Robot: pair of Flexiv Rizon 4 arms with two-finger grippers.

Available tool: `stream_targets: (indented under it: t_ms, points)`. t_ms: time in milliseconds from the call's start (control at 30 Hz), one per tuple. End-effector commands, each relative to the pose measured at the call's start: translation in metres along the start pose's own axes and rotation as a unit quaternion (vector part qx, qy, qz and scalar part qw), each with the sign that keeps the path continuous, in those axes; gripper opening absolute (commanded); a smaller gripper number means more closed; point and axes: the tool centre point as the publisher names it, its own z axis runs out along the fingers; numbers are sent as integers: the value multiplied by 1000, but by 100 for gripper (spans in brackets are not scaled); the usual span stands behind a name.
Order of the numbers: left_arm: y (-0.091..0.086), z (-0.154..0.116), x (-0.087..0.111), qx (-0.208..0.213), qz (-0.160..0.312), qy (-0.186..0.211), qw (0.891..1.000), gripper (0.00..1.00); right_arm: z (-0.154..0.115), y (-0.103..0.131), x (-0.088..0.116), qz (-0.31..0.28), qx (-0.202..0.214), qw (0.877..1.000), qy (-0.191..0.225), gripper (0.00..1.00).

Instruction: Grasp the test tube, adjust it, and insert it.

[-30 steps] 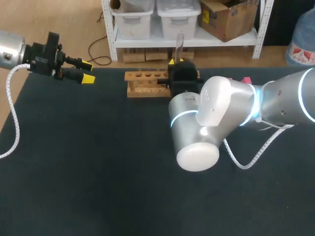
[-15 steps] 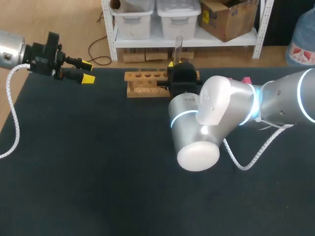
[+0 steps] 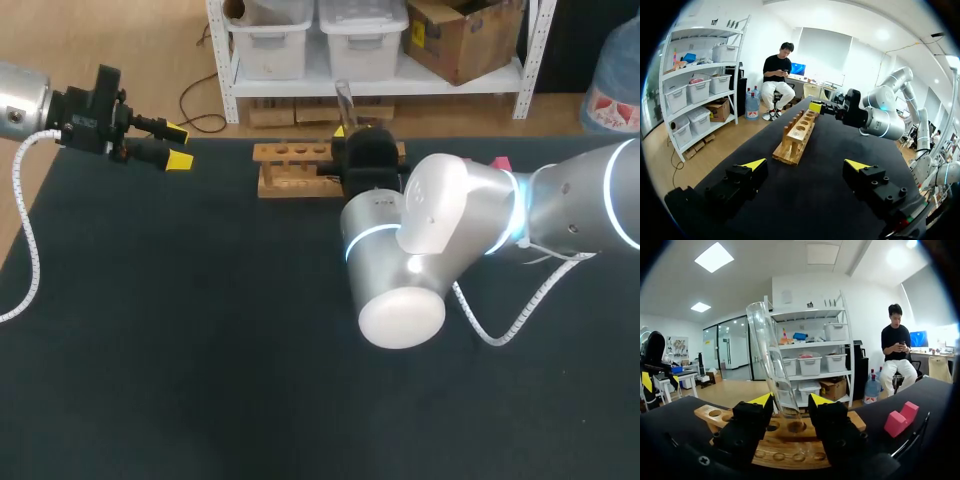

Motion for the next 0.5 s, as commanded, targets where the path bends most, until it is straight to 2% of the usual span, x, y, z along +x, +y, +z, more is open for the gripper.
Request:
stream_targets:
  t_ms: [33,267,500]
  points:
    - [-1,0,1,-1,1,-1,1000,100,-1,-3,-1,2,-57,998,-4,46]
    - [-1,0,1,-1,1,-1,1000,100,0,-6,-5,7,-43,999,-12,54]
    - [-1,0,1,-1,1,-1,1000,100,1,-15,-11,8,-29,999,-19,52]
